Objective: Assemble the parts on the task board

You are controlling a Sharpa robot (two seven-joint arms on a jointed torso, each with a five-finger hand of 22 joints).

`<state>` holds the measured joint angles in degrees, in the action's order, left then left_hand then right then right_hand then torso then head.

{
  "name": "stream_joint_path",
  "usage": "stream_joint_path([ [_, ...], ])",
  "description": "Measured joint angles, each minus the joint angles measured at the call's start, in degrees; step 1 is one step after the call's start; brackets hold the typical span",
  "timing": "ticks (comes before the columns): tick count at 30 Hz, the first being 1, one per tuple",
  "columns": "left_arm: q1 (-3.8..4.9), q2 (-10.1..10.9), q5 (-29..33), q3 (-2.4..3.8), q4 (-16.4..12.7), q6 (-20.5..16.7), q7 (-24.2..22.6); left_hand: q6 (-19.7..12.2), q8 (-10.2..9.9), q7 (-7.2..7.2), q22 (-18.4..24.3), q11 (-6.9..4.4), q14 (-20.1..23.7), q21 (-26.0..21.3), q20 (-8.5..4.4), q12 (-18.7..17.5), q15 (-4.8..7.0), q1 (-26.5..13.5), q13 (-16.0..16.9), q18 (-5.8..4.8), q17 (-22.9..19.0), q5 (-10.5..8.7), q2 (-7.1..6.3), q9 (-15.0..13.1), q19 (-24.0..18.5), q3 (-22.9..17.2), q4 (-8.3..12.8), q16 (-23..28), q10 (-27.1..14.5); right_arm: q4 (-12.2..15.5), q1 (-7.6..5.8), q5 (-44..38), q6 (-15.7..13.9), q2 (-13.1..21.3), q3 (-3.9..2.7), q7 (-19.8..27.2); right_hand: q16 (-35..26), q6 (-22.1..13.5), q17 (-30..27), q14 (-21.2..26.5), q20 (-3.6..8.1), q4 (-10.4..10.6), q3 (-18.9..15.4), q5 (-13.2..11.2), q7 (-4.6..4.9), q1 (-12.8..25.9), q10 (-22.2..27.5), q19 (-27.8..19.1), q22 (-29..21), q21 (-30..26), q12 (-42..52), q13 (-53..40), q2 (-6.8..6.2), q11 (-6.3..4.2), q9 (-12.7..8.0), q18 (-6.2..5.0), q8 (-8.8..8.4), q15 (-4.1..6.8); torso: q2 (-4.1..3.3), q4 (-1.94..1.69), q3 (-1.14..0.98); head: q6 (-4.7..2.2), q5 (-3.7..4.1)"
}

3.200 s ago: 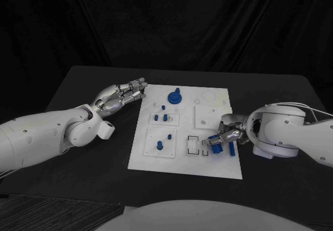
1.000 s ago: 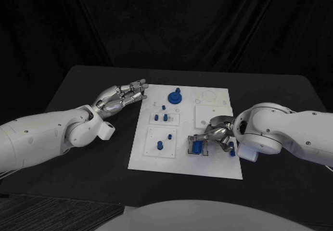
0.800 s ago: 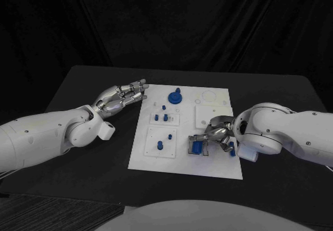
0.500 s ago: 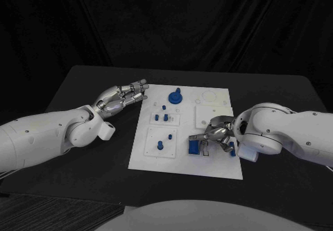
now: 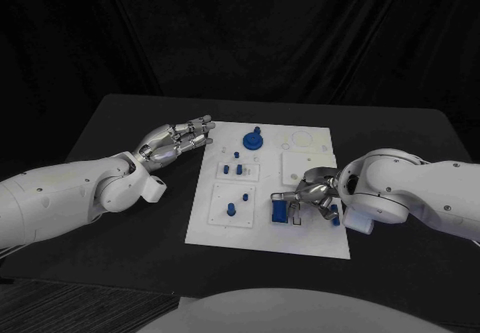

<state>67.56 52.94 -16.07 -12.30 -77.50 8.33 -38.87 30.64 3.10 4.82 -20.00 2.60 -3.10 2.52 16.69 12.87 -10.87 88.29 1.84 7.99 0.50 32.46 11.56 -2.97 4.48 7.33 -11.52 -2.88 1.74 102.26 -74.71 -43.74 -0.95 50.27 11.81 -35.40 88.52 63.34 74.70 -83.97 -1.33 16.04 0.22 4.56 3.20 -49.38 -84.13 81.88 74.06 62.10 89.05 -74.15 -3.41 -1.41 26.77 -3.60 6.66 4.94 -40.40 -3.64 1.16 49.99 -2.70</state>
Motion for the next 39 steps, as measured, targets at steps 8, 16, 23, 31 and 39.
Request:
stream_joint_path([
  [8,-0.04,0.23,0.00,0.01,-0.08,0.04,0.00,0.00,0.00,0.01,-0.01,0.01,0.00,0.00,0.00,0.00,0.00,0.00,0.00,0.00,0.01,0.00,0.00,0.00,-0.01,0.00,0.00,0.00,0.00,1.86,-2.34,-0.56,-0.59,4.21,0.07,0.05,0.00,0.01,0.00,0.00,0.00,0.07,-1.49,3.08,-0.01,-0.01,0.00,0.01,0.00,0.01,0.00,0.00,0.02,0.00,0.19,0.00,0.00,0.00,0.00,0.01,0.00,0.00,-0.27],
  [16,-0.05,0.27,0.00,0.01,-0.06,0.04,0.00,0.42,0.00,0.37,-0.01,0.01,-0.41,0.00,0.00,0.00,-0.40,0.00,0.00,0.00,0.01,0.00,0.00,0.00,0.00,0.00,0.00,0.00,0.01,2.50,-5.97,-1.14,-0.06,7.76,-0.03,0.08,0.01,0.03,0.00,0.00,0.01,-3.41,-2.59,18.52,-0.02,-6.51,0.00,0.03,0.00,0.02,0.00,0.00,-0.28,-0.01,0.26,0.01,0.01,0.01,0.02,0.01,-0.01,0.00,-0.09],
  [23,-0.05,0.25,0.00,0.00,-0.08,0.04,0.00,0.62,0.00,0.20,-0.01,0.04,-0.41,0.00,0.20,0.01,-0.40,0.00,0.00,0.00,0.01,0.00,0.00,-0.01,1.00,0.00,0.00,0.00,0.03,0.96,-6.45,-3.91,1.86,8.62,0.01,0.01,0.05,1.14,0.00,-0.01,0.22,-4.11,-3.29,18.53,-1.10,-7.82,0.11,0.23,0.00,1.41,0.00,0.00,1.03,-0.13,0.61,0.01,0.58,0.04,0.04,0.01,-0.01,0.00,0.09],
  [31,-0.05,0.21,0.00,0.00,-0.08,0.03,0.00,0.62,0.00,0.20,-0.01,0.13,-0.41,0.00,0.20,0.01,-0.40,0.00,0.00,0.00,0.01,0.00,0.00,-0.01,1.00,0.00,0.01,0.00,0.12,-0.19,-5.66,-10.01,5.33,9.48,0.00,-0.13,0.06,3.34,0.00,0.36,0.64,-5.07,-2.36,18.83,-1.82,-8.91,0.20,1.27,0.00,4.73,0.00,0.00,2.11,-1.23,0.81,0.02,1.86,0.87,0.04,0.02,0.02,0.00,0.05],
  [39,-0.05,0.18,0.00,0.02,-0.07,0.03,0.00,1.12,0.00,0.50,-0.01,0.15,-0.41,0.00,0.20,0.02,-0.40,0.00,0.00,0.00,0.01,0.00,0.00,-0.01,1.00,0.00,0.01,0.00,0.15,-0.29,-4.38,-15.15,7.76,10.28,0.05,-0.26,0.06,4.15,0.00,0.19,0.94,-5.07,-2.36,12.42,-2.25,-8.92,0.20,1.56,0.00,5.17,0.00,0.00,2.13,-1.24,0.90,0.02,1.90,1.06,-0.01,-0.02,0.02,0.00,-0.01],
])
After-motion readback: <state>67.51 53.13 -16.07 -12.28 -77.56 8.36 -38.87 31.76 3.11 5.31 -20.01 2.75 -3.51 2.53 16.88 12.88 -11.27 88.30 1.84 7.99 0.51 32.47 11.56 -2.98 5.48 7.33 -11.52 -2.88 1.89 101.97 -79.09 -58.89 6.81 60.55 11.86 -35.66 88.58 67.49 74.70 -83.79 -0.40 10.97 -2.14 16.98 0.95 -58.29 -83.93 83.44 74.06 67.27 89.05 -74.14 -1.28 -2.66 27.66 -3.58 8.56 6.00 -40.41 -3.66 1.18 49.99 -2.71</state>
